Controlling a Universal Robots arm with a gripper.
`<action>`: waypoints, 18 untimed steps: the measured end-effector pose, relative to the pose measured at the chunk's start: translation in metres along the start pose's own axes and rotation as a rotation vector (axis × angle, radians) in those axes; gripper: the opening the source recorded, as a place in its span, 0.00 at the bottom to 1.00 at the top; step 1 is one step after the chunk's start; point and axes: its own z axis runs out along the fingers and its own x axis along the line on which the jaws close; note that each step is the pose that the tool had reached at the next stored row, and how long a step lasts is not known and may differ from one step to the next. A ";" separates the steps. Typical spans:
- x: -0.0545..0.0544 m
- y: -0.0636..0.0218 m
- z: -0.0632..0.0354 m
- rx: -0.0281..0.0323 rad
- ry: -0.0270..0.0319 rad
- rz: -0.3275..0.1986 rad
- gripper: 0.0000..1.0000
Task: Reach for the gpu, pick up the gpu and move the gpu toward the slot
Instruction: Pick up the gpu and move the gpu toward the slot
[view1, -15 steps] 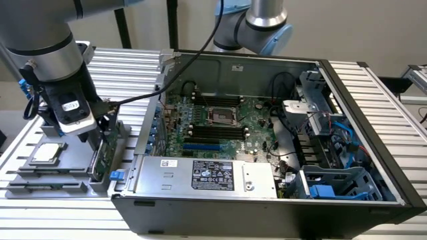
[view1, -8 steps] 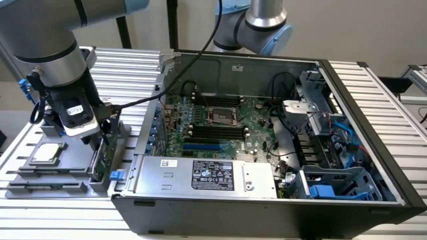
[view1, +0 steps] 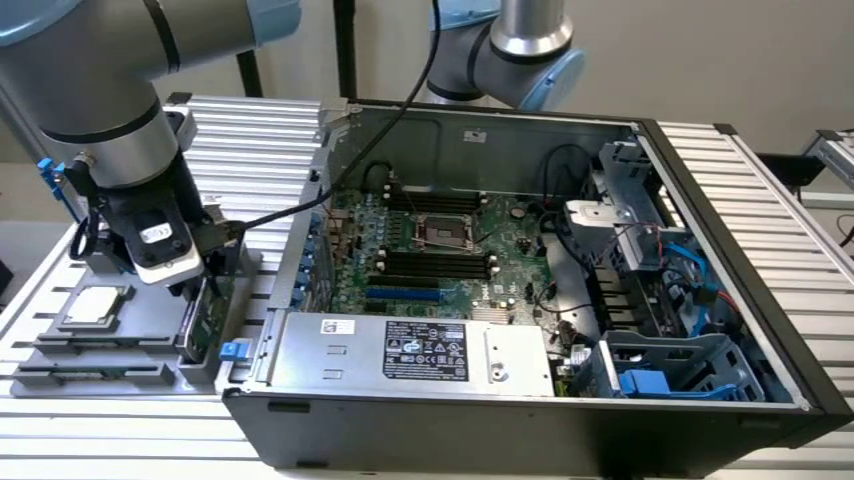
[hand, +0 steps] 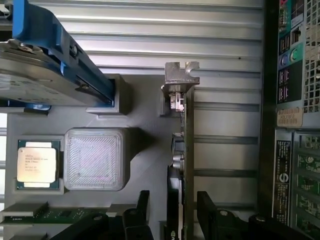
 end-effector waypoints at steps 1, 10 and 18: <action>0.000 0.0002 0.0017 0.0003 -0.0005 0.000 0.50; 0.000 0.0022 0.0040 0.0026 -0.0008 0.000 0.41; 0.000 0.0035 0.0041 0.0032 -0.0007 0.000 0.27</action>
